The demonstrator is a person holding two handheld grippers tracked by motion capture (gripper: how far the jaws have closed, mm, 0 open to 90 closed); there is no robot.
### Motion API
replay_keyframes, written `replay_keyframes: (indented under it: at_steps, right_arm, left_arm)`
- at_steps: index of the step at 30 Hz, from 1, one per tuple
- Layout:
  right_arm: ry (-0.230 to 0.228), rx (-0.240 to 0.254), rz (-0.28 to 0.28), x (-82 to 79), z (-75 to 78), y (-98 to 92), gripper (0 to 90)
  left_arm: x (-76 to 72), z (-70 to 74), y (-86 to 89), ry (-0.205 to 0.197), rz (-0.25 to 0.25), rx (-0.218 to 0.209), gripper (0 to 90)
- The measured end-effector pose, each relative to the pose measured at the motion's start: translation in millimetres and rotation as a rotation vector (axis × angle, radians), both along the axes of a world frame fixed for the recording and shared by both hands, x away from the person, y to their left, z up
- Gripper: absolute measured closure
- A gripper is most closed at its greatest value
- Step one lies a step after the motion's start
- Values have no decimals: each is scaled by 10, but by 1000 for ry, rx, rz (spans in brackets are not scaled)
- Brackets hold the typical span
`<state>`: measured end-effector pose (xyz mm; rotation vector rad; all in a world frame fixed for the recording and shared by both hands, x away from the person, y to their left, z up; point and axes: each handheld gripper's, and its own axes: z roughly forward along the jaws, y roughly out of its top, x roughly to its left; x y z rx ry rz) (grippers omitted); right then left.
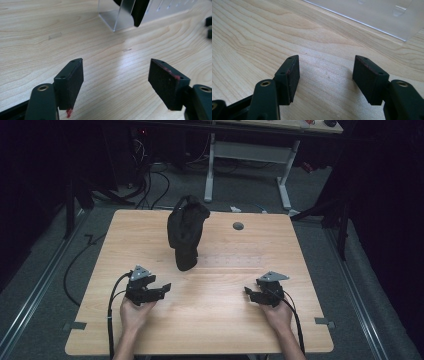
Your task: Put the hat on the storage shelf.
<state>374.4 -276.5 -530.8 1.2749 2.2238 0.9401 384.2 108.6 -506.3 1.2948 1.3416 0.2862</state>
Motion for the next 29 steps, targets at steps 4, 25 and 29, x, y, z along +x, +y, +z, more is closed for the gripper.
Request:
replay_keyframes:
  at_steps: [4,25,29]
  right_arm:
    - [0,0,0,0,0,0,388]
    - [0,0,0,0,0,0,387]
    - [1,1,-1,-1,0,1,387]
  left_arm:
    - [18,-73,-55,-9,4,53,289]
    - [128,-403,-208,-18,42,165,282]
    - [128,-403,-207,-17,40,163,276]
